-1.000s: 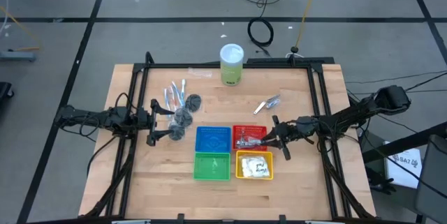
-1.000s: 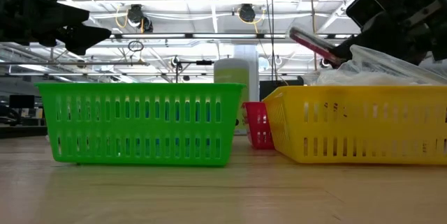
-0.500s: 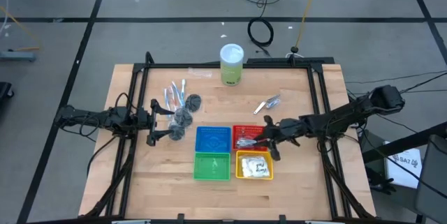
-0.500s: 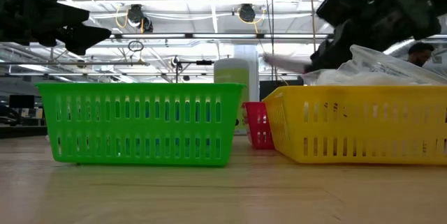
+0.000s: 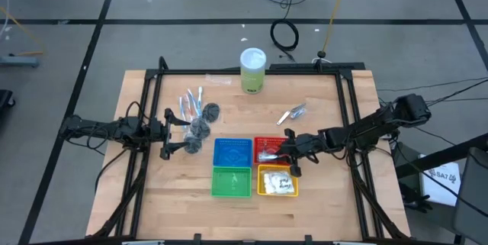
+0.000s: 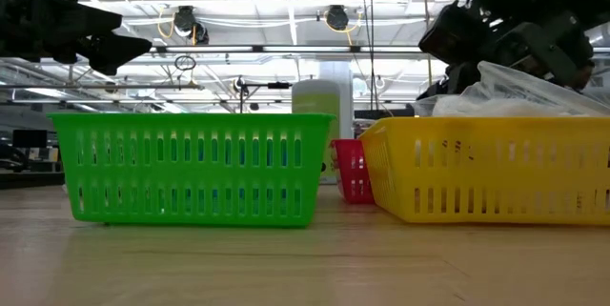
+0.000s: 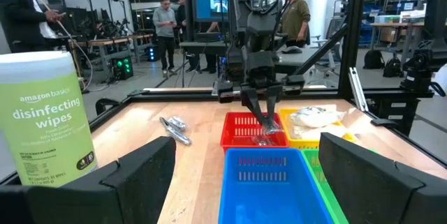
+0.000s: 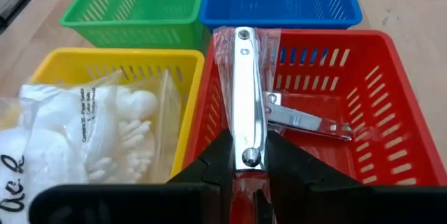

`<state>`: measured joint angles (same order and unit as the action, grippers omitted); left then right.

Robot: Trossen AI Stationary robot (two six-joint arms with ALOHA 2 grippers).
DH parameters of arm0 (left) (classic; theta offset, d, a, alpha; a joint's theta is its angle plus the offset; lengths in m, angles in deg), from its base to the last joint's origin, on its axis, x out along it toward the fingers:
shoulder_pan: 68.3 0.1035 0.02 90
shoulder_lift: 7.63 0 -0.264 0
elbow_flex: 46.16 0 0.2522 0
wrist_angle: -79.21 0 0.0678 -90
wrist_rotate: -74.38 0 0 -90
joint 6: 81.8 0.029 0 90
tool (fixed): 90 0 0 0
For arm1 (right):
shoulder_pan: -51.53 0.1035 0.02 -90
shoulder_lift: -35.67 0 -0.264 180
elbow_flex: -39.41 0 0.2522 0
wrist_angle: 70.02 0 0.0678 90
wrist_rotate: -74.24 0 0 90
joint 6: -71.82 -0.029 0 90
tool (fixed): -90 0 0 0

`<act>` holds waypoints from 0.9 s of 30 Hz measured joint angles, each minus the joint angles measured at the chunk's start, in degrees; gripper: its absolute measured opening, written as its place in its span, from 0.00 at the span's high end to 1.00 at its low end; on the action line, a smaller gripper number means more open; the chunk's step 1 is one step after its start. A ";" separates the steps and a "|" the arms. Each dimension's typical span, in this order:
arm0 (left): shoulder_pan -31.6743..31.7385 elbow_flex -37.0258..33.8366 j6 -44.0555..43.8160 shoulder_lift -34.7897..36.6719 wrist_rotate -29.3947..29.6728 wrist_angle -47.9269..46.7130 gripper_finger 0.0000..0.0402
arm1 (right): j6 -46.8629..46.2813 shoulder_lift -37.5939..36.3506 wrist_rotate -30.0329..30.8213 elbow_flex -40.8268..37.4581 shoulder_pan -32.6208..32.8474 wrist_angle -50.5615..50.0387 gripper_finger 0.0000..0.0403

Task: Pick & Place Travel size toiletries
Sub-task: Put the nail cutter into the red basket

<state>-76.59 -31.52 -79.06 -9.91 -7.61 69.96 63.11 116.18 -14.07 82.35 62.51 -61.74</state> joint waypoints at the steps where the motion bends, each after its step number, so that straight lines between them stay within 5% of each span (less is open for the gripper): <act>1: 0.00 -0.02 0.00 -0.02 0.00 0.02 0.14 | 0.00 0.00 0.00 0.01 0.00 0.02 0.86; 27: 0.00 -0.02 0.00 -0.02 0.00 0.02 0.14 | -2.00 0.00 3.57 0.01 -0.02 -0.06 0.81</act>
<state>-76.60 -31.54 -79.06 -9.93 -7.61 69.98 61.11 116.18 -10.50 82.36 62.49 -61.79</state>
